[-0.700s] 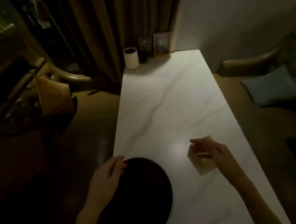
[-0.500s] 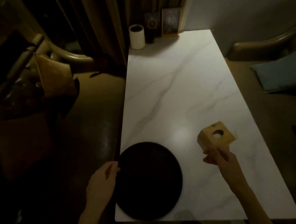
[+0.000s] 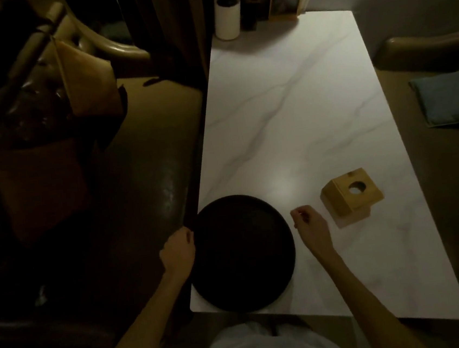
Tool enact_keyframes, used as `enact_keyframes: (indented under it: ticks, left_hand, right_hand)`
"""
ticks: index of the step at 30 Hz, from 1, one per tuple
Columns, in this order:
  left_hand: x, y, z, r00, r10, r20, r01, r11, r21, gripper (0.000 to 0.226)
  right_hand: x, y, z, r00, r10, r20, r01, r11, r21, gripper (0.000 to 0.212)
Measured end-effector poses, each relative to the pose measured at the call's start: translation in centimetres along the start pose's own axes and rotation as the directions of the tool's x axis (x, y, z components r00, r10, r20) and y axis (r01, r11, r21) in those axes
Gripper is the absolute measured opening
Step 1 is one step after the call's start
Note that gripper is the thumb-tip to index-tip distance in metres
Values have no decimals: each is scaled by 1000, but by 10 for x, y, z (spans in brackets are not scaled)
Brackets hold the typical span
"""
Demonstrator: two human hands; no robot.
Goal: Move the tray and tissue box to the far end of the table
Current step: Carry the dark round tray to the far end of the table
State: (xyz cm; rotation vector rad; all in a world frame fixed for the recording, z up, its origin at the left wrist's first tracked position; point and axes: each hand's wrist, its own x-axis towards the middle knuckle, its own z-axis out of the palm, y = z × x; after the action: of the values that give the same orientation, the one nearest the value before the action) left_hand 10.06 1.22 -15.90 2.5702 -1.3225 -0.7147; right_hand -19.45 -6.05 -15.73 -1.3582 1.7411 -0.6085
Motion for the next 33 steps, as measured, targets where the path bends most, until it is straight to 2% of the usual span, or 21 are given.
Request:
enact_keyframes:
  ticks: [3, 6, 8, 12, 16, 20, 22, 25, 29, 31, 33]
  left_hand:
    - [25, -22, 27, 991, -67, 117, 59, 995, 76, 25]
    - [38, -47, 47, 951, -142, 273, 115, 987, 109, 30]
    - [43, -55, 57, 914, -171, 367, 155, 985, 73, 32]
    - [53, -61, 74, 901, -215, 378, 259, 964, -69, 39]
    - [58, -69, 81, 865, -242, 440, 338, 929, -152, 43]
    - [58, -72, 79, 807, -237, 541, 423, 871, -249, 51]
    - [57, -67, 71, 772, -270, 576, 506, 809, -298, 56]
    - [61, -64, 63, 732, -304, 609, 563, 774, -290, 60]
    - [59, -54, 44, 803, -280, 526, 491, 811, -318, 54]
    - [58, -40, 31, 883, -221, 413, 389, 837, -385, 46]
    - [60, -26, 19, 929, -129, 348, 277, 865, -419, 43]
  right_hand:
    - [22, 32, 36, 982, 176, 73, -165, 976, -141, 37]
    - [27, 68, 52, 886, 407, 223, -340, 897, -284, 78]
    - [26, 81, 56, 835, 493, 246, -418, 858, -301, 88]
    - [27, 93, 62, 779, 564, 274, -554, 824, -120, 79]
    - [22, 105, 65, 760, 604, 241, -597, 795, -107, 63]
    - [21, 107, 70, 671, 683, 288, -715, 699, 6, 57]
    - [22, 102, 71, 641, 704, 305, -743, 670, 14, 56]
    - [24, 95, 67, 643, 700, 310, -740, 673, 15, 52]
    - [22, 78, 49, 675, 658, 333, -707, 706, 38, 45]
    - [22, 66, 35, 702, 624, 344, -679, 732, 55, 41]
    - [24, 53, 15, 724, 588, 360, -654, 752, 87, 39]
